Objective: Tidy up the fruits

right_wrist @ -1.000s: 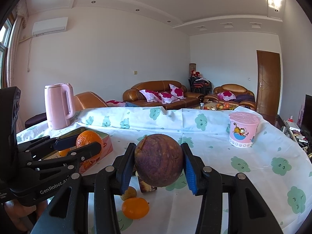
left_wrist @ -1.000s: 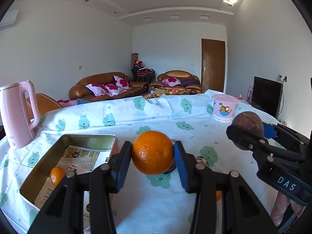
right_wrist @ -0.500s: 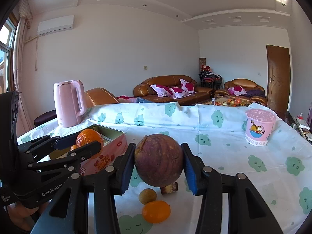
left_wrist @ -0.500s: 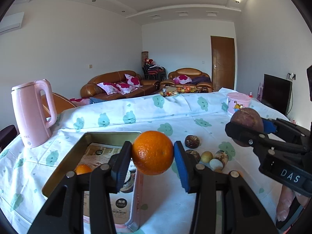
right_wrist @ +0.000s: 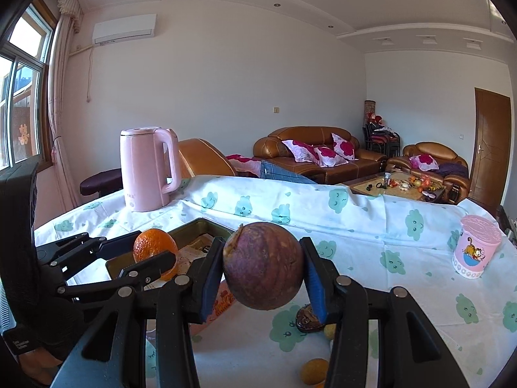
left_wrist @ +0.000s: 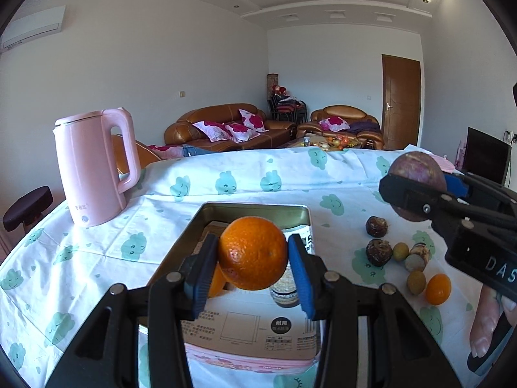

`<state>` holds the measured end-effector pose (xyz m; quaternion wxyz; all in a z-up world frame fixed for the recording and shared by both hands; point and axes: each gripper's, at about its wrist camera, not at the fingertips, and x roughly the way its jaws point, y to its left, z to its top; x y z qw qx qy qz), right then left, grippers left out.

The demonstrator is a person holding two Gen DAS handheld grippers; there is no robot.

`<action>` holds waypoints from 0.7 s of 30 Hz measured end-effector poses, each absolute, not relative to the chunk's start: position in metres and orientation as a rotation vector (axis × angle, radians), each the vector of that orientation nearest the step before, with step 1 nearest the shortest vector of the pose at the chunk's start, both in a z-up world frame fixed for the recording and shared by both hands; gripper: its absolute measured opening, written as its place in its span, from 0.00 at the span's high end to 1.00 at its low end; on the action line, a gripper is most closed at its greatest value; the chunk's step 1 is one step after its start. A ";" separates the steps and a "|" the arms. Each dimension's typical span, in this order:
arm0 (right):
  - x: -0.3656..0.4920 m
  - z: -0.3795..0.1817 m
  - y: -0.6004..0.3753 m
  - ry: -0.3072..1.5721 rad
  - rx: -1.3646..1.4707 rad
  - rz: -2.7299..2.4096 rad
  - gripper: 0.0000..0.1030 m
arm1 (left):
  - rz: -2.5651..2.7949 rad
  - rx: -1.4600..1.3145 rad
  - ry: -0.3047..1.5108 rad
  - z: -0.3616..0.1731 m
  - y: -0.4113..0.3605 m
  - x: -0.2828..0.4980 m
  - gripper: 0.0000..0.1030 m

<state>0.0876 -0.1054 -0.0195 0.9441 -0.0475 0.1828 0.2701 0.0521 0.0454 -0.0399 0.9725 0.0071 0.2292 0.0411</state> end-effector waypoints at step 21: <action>0.114 -0.035 -0.047 0.450 -0.116 0.633 0.53 | 0.164 -0.052 0.536 -0.056 0.101 0.061 0.55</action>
